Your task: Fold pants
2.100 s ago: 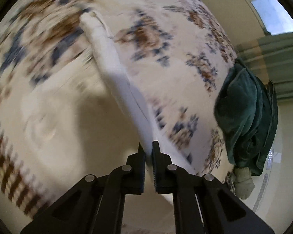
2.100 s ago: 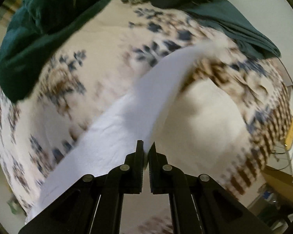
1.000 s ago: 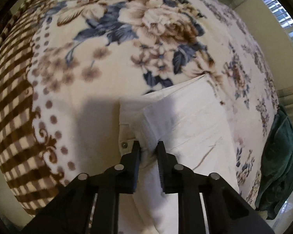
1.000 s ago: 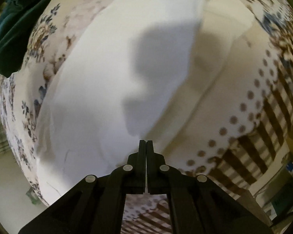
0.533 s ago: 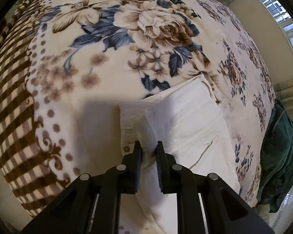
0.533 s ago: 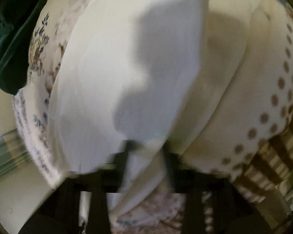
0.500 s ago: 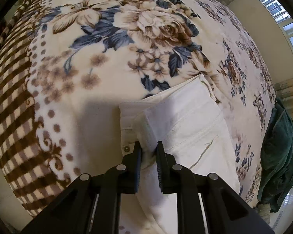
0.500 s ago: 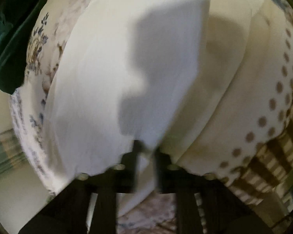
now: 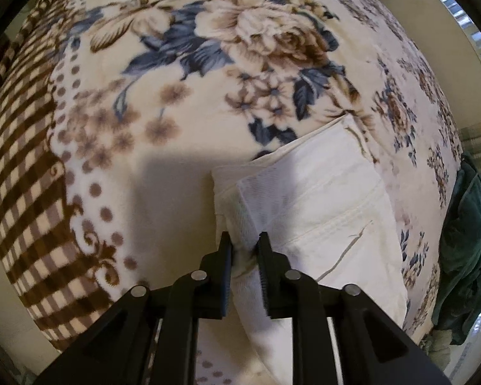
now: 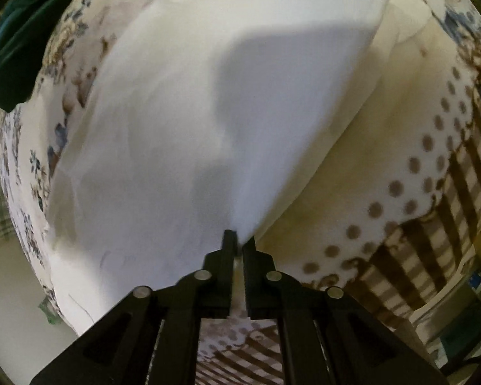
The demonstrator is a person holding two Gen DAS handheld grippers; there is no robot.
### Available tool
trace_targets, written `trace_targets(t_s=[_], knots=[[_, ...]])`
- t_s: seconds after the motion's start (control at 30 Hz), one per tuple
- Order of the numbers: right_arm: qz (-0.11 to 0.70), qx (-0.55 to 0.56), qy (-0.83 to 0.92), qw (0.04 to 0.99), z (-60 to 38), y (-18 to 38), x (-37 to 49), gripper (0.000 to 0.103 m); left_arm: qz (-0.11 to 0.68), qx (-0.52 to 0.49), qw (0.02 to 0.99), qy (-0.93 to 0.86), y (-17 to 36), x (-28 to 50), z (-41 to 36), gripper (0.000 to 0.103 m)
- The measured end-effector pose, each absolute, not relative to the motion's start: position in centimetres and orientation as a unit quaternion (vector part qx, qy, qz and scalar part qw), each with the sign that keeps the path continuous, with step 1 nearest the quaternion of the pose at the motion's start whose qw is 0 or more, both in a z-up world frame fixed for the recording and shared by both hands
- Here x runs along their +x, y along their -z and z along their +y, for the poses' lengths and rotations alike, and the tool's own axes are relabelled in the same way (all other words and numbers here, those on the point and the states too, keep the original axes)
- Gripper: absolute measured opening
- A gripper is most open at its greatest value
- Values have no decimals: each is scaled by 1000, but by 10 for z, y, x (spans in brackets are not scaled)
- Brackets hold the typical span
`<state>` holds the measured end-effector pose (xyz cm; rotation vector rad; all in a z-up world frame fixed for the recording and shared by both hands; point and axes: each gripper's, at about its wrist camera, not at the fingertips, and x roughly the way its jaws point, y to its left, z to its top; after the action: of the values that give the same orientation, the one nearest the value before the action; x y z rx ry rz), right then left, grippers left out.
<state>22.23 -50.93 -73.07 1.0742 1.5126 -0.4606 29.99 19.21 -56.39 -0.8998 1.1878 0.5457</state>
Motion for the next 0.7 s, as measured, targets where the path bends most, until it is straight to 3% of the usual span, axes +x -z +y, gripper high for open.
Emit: trace_targets(t_s=[0.1,0.23,0.3,0.37,0.6,0.7], knots=[[640,472,186,577,-524,722,210,38,544,-374,708,-249,548,297,185,22],[587,502,204,602,-567,694,186,40,545,-296,739,-262,508,292,159,31],[540,539,224,607,-605,684,172,45,545,-272,751,-254,491,290,139,57],[501,577,239,599,-636,686,165,46,549,-252,762,-235,480,291,113,74],[400,742,227,487,-710,763,157,47,608,-197,757,-138,500,321,-9,75],[357,770,204,488,-712,776,166,48,633,-165,751,-92,516,333,-68,75]])
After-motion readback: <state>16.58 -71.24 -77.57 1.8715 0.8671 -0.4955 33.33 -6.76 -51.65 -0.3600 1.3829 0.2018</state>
